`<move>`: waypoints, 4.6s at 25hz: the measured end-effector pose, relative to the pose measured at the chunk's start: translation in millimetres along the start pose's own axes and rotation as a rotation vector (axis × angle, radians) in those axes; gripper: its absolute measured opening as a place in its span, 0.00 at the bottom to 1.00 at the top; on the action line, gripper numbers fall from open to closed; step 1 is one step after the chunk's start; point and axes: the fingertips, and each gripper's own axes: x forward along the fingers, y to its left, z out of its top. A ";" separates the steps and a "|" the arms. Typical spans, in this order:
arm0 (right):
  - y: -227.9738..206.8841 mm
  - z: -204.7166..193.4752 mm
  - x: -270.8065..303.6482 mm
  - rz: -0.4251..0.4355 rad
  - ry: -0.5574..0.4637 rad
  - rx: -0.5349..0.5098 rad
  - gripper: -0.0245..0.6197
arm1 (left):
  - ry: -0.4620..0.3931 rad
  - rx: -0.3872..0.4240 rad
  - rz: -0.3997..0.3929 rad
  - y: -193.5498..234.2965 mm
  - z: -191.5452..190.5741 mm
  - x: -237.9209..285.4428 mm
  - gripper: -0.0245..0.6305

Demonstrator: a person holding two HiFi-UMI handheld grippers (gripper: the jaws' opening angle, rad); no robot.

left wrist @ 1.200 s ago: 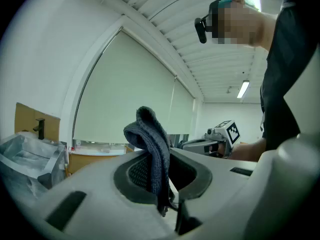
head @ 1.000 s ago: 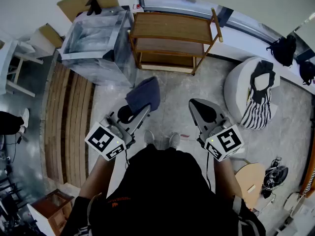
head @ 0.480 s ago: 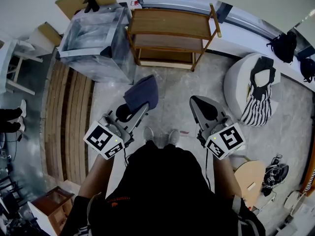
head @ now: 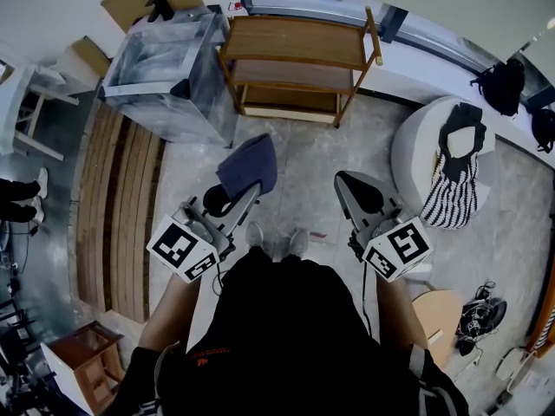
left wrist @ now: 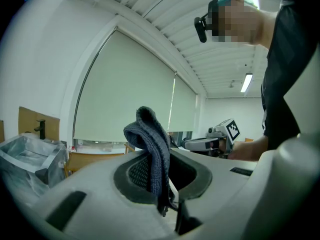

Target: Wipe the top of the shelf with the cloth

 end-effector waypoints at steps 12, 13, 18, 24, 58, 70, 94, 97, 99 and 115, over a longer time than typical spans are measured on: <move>-21.0 -3.7 -32.1 0.022 -0.017 0.023 0.05 | 0.002 -0.004 0.028 -27.0 -3.1 19.1 0.12; -23.2 -3.1 -33.9 0.021 -0.020 0.024 0.05 | 0.001 -0.001 0.026 -28.4 -1.9 21.9 0.12; -33.3 -3.1 -37.2 0.017 -0.023 0.023 0.05 | -0.003 0.012 0.019 -29.3 2.0 33.8 0.12; -43.7 -2.6 -34.7 0.021 -0.020 0.018 0.05 | -0.008 0.015 0.026 -23.8 3.0 42.1 0.12; -130.9 5.2 134.3 0.001 0.078 0.054 0.05 | 0.018 -0.085 0.030 162.1 -3.2 110.5 0.12; -155.3 12.6 237.5 -0.007 0.126 0.069 0.05 | 0.041 -0.145 0.023 265.7 -3.9 128.7 0.12; -222.0 33.7 385.7 -0.086 0.191 0.097 0.05 | 0.094 -0.172 -0.060 427.4 0.3 185.0 0.12; -228.7 35.0 394.0 -0.086 0.194 0.101 0.05 | 0.098 -0.173 -0.061 435.9 1.0 191.0 0.12; -234.0 34.7 397.7 -0.084 0.196 0.106 0.05 | 0.105 -0.175 -0.059 439.9 0.6 195.4 0.12; -326.4 26.6 429.8 0.004 0.208 0.154 0.05 | 0.159 -0.197 0.033 472.5 -14.3 275.8 0.12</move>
